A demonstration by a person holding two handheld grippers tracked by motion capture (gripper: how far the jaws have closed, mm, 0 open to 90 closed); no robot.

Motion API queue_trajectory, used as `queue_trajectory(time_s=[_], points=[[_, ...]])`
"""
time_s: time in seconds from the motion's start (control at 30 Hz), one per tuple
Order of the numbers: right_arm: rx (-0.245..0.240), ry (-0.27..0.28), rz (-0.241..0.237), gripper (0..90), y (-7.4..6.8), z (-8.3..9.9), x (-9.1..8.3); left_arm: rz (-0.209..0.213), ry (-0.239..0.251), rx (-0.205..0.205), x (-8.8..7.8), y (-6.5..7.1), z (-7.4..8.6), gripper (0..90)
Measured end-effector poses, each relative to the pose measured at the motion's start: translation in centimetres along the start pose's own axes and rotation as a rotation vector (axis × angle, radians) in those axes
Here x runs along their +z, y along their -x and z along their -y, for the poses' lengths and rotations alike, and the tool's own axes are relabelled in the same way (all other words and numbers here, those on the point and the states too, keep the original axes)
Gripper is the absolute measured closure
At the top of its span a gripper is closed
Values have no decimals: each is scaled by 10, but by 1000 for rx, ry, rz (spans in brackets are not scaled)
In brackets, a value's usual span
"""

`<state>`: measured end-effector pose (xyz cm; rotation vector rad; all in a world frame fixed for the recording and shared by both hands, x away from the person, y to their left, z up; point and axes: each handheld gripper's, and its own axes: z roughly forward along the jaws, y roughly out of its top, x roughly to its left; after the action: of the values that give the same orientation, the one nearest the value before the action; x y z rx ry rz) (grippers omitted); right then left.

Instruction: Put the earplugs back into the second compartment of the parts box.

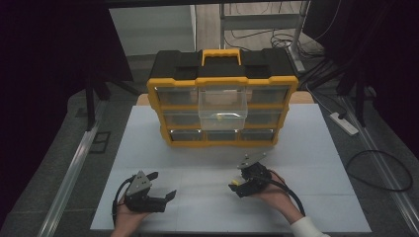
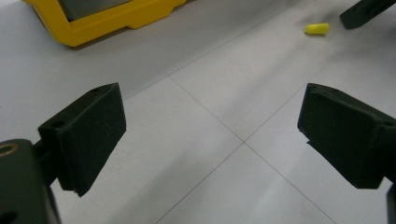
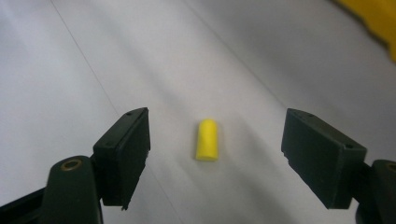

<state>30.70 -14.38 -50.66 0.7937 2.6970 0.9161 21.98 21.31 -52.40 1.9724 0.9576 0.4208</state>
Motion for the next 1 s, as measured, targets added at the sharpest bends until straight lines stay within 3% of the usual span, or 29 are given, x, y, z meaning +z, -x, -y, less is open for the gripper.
queue_trajectory(time_s=[0.2, 0.27, 0.4, 0.57, 0.63, 0.7, 0.8, 0.83, 0.87, 1.0], points=[[-16, -28, 11, 298, -1, 1, 8, 0, -2, 1, 1, 0, 0, 79], [-27, -40, 12, 354, -3, 1, 11, 0, -2, 2, 1, 0, 0, 79], [-40, -49, 7, 484, -4, 1, 13, -2, -4, 4, 1, 0, 0, 79], [-34, -49, -13, 779, -4, 1, 11, -1, -5, 5, 1, 0, 0, 79], [-23, -45, -24, 792, -3, 1, 10, -1, -3, 5, 1, 0, 0, 79], [-1, -21, -46, 796, -1, 1, 7, 1, -3, 4, 0, 0, 0, 79], [7, 26, -34, 796, 1, 0, 0, 1, -4, 6, 0, 0, 0, 79], [26, 68, -37, 796, 2, 0, -6, 1, -1, 4, 0, 0, 0, 79], [26, 68, -37, 796, 2, 0, -6, 1, 0, 4, 0, 0, 0, 79], [63, 177, -26, 796, 7, -1, -23, 1, 1, 5, 0, 0, 0, 79]])
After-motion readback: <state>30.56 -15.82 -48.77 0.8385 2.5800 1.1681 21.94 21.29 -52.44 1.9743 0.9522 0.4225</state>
